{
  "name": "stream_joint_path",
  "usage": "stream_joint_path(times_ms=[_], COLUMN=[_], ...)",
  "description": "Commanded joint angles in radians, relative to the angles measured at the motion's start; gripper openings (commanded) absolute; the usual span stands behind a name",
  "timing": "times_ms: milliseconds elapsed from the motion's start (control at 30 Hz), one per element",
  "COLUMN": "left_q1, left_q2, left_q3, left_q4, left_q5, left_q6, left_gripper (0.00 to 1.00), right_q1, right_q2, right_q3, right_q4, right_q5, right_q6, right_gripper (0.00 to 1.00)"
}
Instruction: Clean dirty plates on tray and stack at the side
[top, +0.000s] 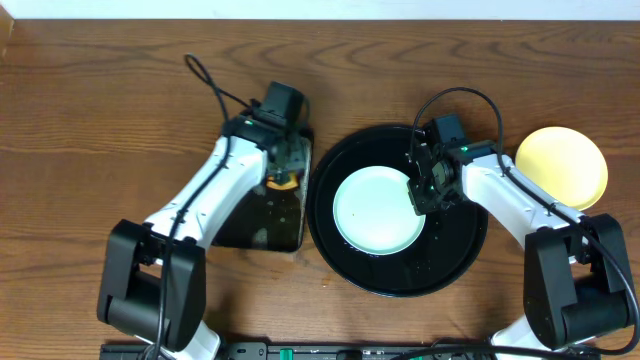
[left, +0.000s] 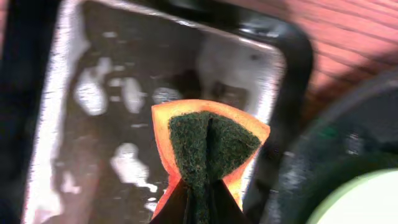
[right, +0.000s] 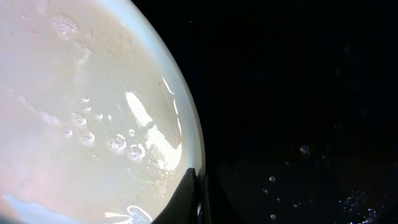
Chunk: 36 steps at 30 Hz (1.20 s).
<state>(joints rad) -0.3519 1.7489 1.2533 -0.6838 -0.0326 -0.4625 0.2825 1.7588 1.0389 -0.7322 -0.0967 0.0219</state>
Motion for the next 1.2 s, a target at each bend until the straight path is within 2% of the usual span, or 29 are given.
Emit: stream_joint_path(times_ms=[0, 200, 367, 567, 1167], left_q1=[0.022, 0.025, 0.026, 0.026, 0.026], left_q2=[-0.01, -0.01, -0.01, -0.01, -0.01], left_q3=[-0.008, -0.029, -0.044, -0.044, -0.044], left_q4=[-0.014, -0.011, -0.01, -0.009, -0.003], left_q5=[-0.013, -0.013, -0.013, -0.013, -0.013], left_q6=[0.017, 0.017, 0.017, 0.017, 0.017], left_gripper=[0.08, 0.08, 0.08, 0.08, 0.09], right_q1=[-0.006, -0.006, -0.006, -0.007, -0.007], right_q2=[-0.003, -0.003, -0.003, -0.003, -0.003], right_q3=[-0.028, -0.093, -0.138, -0.139, -0.139], right_q4=[-0.01, 0.016, 0.055, 0.087, 0.134], right_q5=[-0.051, -0.053, -0.134, -0.23, -0.327], right_q6=[0.014, 0.088, 0.089, 0.09, 0.097], right_gripper=[0.01, 0.02, 0.01, 0.01, 0.01])
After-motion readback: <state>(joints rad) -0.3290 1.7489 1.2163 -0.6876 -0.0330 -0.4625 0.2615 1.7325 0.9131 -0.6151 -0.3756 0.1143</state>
